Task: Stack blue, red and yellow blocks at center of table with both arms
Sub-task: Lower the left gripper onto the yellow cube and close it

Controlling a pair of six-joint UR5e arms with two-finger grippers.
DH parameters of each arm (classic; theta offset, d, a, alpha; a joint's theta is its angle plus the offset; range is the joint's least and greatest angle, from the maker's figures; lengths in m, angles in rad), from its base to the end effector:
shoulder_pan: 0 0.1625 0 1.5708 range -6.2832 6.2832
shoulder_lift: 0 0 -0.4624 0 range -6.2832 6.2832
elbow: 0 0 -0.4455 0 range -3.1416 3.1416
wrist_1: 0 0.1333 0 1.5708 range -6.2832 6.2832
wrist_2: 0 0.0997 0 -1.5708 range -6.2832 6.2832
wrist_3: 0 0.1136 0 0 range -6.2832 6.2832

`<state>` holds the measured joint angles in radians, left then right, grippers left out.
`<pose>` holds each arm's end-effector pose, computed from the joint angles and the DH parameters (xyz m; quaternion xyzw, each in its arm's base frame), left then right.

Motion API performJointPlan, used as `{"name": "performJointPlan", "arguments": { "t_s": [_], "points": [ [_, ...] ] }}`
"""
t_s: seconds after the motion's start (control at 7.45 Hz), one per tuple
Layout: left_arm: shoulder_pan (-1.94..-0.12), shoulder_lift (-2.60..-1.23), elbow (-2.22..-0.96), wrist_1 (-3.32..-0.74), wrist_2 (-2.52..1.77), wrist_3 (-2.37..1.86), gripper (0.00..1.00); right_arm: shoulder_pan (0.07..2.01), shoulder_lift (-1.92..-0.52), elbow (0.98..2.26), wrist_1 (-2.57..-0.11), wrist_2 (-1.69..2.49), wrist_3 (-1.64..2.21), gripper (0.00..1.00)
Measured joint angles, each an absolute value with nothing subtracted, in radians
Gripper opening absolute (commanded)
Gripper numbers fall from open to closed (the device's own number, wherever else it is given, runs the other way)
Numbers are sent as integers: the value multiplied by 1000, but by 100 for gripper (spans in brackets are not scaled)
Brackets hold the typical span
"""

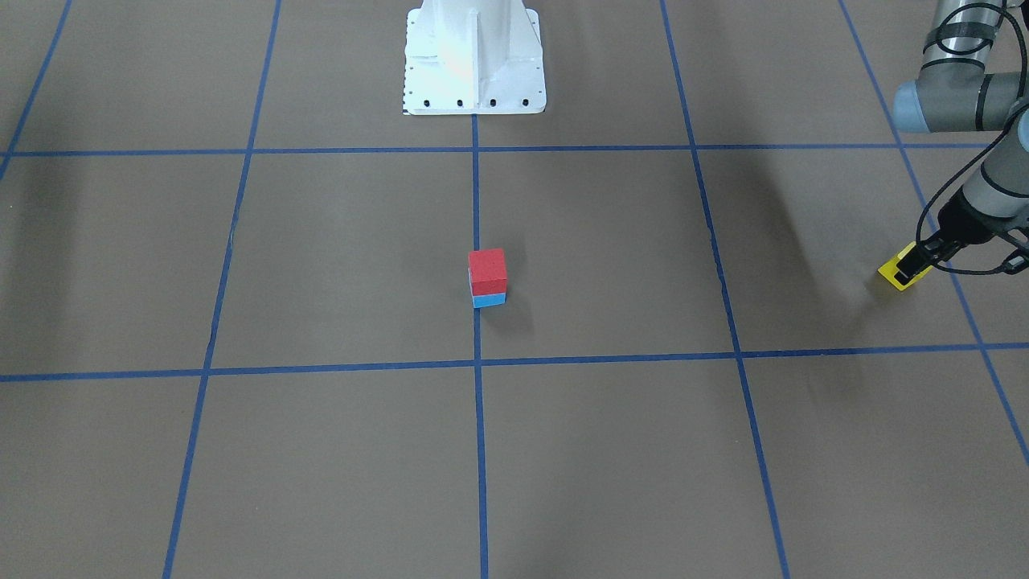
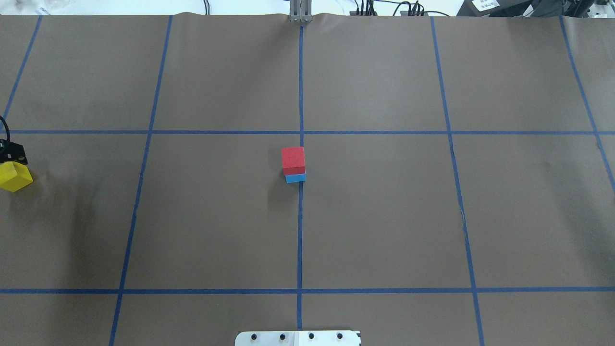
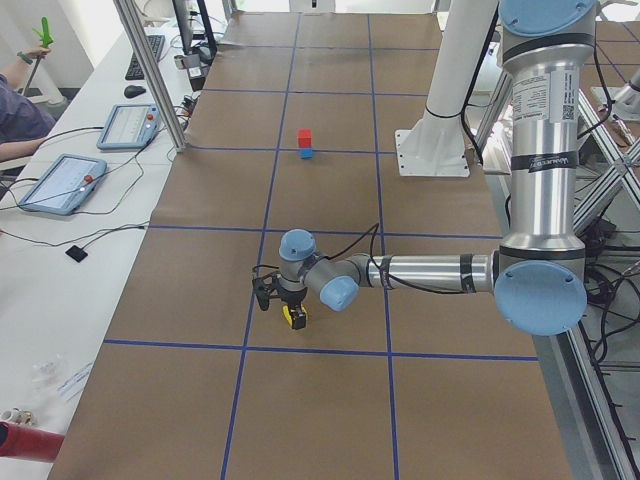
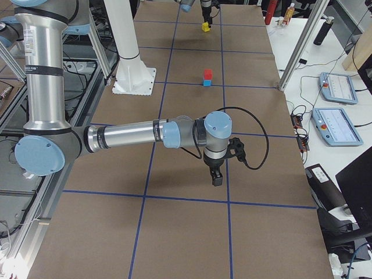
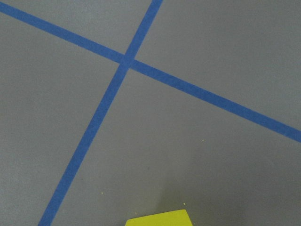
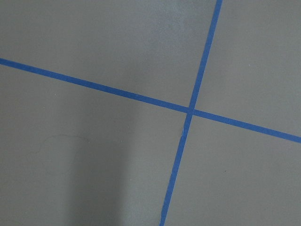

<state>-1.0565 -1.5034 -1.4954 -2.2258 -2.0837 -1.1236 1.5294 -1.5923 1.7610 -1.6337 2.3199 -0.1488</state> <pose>0.2007 -0.5129 0.7247 -0.0119 0.3466 -0.2194 0.9119 0.0337 -0.5390 0.6222 0.0687 -0.3622 -0.1075 0.9233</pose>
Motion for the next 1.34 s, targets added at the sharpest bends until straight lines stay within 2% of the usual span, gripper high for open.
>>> {"name": "performJointPlan", "arguments": {
  "t_s": [0.27,0.4,0.54,0.67,0.94,1.34],
  "points": [
    [-1031,-1503,-1487,-2226,-2084,-1122,100,1529,-1592,1761,-1634,2317,-149,100],
    [-1021,-1500,-1488,-2226,-2085,-1121,82,1529,-1592,1761,-1634,2316,-149,100],
    [-1013,-1492,-1491,-2227,-2086,-1121,21,1529,-1591,1761,-1634,2313,-149,100],
    [-1010,-1481,-1497,-2228,-2086,-1119,0,1529,-1591,1762,-1634,2311,-149,100],
    [-1009,-1464,-1520,-2226,-2092,-1116,0,1529,-1591,1762,-1633,2309,-149,100],
    [-1009,-1456,-1618,-2213,-2117,-1104,0,1529,-1592,1762,-1634,2307,-149,100]
  ]
}}
